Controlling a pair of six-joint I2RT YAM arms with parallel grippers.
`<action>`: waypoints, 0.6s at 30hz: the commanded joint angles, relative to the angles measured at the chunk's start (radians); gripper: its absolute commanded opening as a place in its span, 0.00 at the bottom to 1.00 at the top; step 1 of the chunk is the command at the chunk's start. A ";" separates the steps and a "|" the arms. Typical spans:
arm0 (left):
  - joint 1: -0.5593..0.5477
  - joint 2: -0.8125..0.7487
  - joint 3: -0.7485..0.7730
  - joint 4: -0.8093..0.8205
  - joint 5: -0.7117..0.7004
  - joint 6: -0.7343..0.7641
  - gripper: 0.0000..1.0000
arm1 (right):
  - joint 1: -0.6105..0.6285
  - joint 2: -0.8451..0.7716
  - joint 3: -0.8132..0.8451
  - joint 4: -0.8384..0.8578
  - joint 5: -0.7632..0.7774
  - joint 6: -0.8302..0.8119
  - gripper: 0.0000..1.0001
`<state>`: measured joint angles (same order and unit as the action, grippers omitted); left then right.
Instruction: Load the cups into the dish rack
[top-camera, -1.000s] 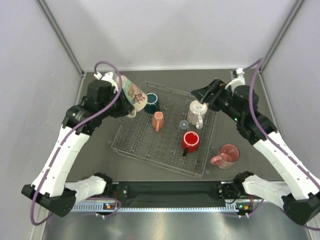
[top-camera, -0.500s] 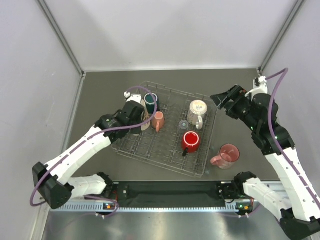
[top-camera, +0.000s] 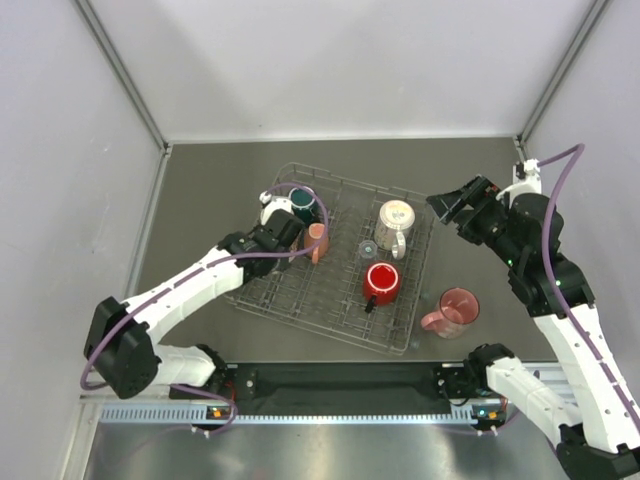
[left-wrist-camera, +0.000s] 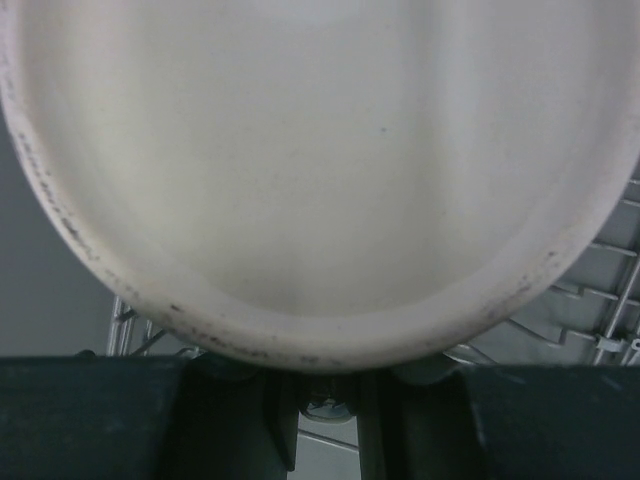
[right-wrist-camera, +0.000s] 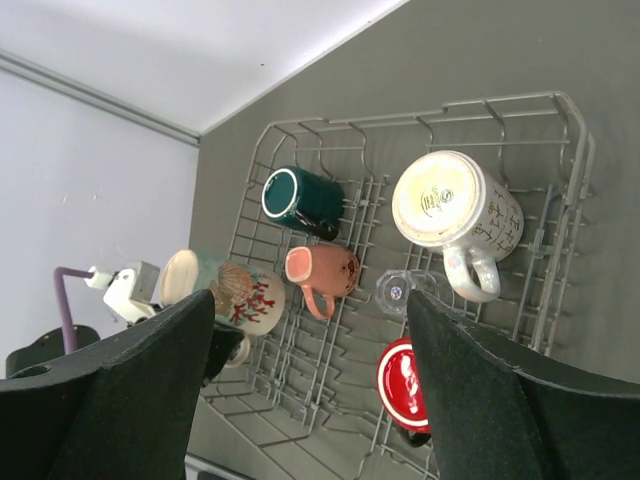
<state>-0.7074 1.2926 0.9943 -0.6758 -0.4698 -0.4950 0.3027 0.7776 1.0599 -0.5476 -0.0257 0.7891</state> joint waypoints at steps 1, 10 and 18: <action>-0.001 0.004 0.007 0.194 -0.079 0.019 0.00 | -0.016 -0.009 0.003 -0.006 -0.019 0.004 0.77; 0.008 0.074 -0.028 0.311 -0.107 0.041 0.00 | -0.028 -0.014 0.032 -0.057 -0.023 0.002 0.77; 0.019 0.129 -0.022 0.369 -0.116 0.046 0.00 | -0.040 -0.012 0.061 -0.094 -0.022 -0.007 0.78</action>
<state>-0.6945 1.4311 0.9463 -0.4675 -0.5106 -0.4641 0.2790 0.7780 1.0630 -0.6247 -0.0471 0.7887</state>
